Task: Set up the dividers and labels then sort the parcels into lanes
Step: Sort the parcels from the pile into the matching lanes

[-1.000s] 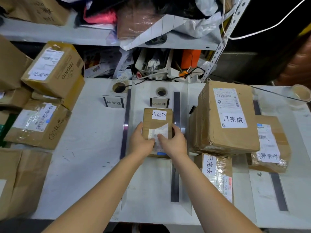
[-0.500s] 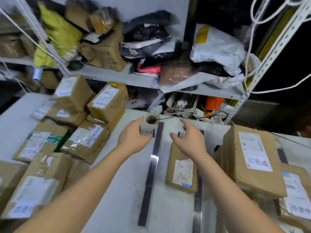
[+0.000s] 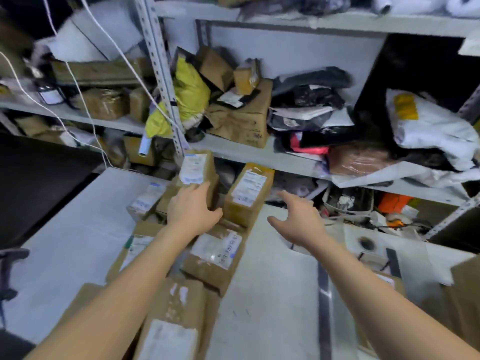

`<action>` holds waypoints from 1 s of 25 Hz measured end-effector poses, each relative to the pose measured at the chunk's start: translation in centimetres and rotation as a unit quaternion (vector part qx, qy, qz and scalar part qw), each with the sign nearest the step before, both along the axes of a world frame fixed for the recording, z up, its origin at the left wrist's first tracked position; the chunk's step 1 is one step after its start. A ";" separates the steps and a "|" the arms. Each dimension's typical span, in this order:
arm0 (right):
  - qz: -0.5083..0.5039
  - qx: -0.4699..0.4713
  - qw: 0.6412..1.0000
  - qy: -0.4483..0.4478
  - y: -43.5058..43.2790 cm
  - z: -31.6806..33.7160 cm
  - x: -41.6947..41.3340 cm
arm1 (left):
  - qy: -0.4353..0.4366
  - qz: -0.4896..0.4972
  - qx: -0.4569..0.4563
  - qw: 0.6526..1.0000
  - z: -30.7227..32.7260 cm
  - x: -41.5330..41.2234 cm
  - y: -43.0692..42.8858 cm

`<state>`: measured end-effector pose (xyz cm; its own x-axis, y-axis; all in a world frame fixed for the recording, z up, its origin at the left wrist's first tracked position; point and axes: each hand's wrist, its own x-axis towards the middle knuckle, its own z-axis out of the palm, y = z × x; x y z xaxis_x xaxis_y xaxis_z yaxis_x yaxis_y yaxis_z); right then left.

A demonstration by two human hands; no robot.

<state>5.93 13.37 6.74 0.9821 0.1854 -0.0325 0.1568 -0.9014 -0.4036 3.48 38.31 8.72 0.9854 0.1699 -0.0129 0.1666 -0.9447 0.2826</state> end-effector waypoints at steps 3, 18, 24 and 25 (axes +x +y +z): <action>0.003 0.013 1.000 0.010 6.8 0.6 3.4 | 0.000 0.010 0.000 1.000 -0.3 3.2 7.0; -0.096 0.287 0.931 0.202 22.1 -4.3 12.4 | 0.079 0.031 -0.448 0.890 -7.5 12.0 13.7; -0.097 0.350 0.912 0.190 21.6 -4.5 11.6 | 0.033 0.021 -0.470 0.882 -6.7 11.8 12.4; -0.093 0.361 0.910 0.183 21.2 -3.9 11.4 | 0.027 0.017 -0.471 0.881 -5.8 11.6 12.1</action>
<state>17.30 34.57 2.80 0.9467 0.1191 -0.2993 -0.2356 -0.3778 -0.8954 15.09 50.43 2.89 0.9737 0.0870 -0.2108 0.2271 -0.2888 0.9300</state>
